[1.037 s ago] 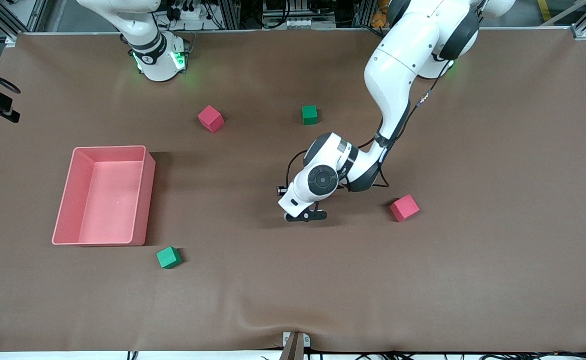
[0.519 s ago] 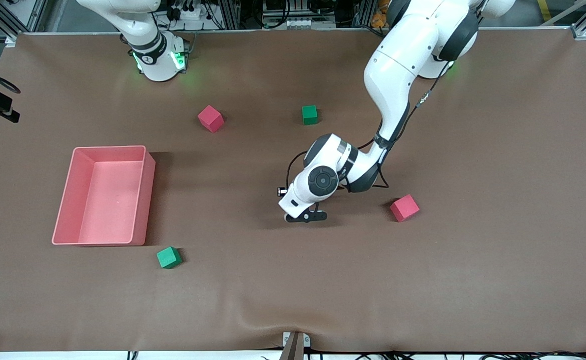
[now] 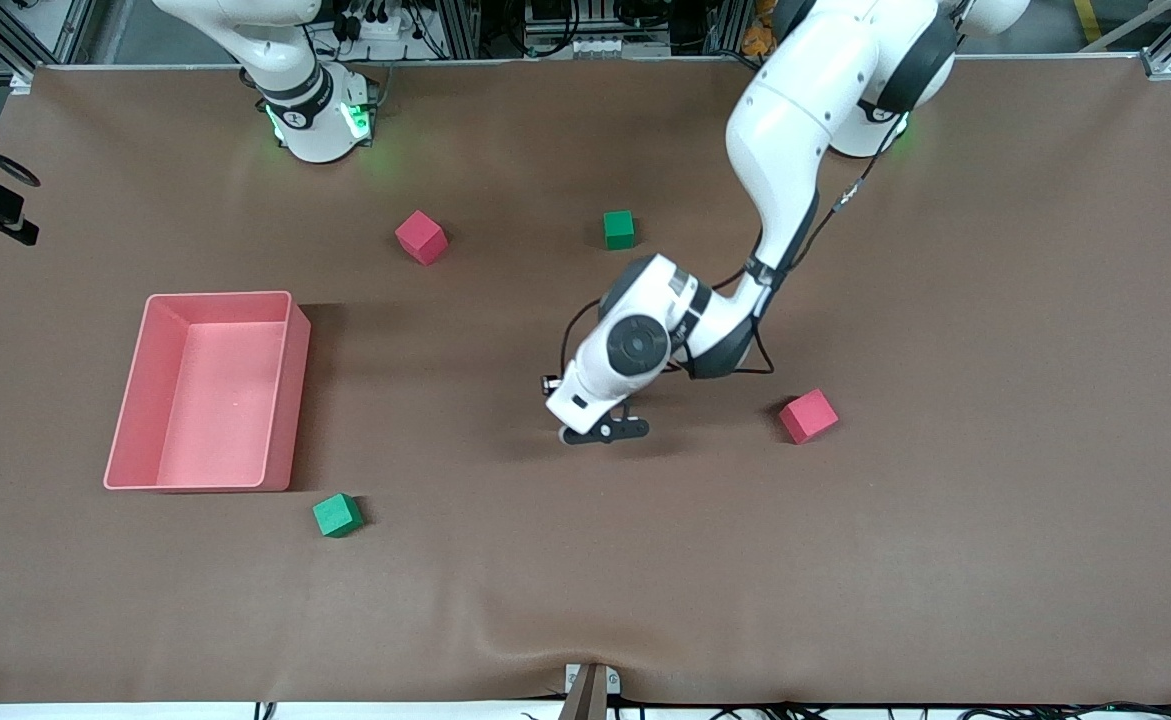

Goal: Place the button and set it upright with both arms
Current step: 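Lift the button with the left gripper and carry it toward the table center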

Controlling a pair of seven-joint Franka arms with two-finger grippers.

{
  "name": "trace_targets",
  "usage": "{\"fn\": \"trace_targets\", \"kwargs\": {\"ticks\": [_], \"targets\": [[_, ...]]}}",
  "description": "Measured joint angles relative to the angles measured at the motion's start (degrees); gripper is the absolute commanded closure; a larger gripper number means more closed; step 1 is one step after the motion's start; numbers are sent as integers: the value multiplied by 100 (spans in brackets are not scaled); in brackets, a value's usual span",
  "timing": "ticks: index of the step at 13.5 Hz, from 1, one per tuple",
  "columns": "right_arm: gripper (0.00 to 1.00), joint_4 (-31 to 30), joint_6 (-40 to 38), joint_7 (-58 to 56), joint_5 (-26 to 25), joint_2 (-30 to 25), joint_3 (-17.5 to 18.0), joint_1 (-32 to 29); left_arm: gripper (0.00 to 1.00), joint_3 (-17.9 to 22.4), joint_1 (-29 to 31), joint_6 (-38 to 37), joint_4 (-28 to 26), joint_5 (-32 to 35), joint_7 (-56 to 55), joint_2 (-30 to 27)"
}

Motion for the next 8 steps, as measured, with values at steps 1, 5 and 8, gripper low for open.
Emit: {"fn": "trace_targets", "kwargs": {"ticks": [1, 5, 8], "targets": [[0, 1, 0, 0, 0, 0, -1, -1, 100, 133, -221, 1, 1, 226, -392, -128], [0, 5, -2, 0, 0, 0, -3, -3, 100, 718, -1189, 111, -8, 1503, -2112, -286], [0, 8, -4, 0, 0, 0, -3, -3, 100, 930, -1631, 214, -38, 2537, -3217, -284]]}}
